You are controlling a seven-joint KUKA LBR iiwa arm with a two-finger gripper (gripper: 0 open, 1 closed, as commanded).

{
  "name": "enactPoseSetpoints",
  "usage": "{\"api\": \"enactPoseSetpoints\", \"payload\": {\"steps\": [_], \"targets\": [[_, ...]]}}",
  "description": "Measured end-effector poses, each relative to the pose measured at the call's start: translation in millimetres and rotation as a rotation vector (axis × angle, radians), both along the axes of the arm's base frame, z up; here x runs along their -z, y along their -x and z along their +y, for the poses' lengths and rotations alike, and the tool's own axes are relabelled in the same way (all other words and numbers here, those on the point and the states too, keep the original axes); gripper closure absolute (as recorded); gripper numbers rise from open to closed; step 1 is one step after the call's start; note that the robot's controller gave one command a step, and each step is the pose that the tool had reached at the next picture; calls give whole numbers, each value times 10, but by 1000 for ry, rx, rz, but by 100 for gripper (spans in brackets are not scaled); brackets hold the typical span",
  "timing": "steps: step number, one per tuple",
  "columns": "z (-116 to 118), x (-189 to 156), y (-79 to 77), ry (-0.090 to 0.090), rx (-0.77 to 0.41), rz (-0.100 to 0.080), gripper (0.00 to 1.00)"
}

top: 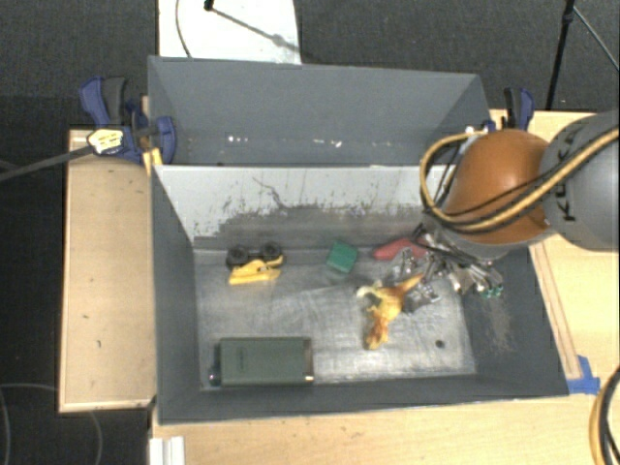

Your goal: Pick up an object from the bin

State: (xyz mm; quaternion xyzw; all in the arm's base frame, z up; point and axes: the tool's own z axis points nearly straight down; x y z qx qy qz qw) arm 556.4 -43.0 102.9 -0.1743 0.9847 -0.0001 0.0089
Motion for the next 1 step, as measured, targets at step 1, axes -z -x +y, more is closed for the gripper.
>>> {"api": "enactPoseSetpoints", "payload": {"steps": [1], "targets": [[-5,-146,-1,2,1,11,100]]}}
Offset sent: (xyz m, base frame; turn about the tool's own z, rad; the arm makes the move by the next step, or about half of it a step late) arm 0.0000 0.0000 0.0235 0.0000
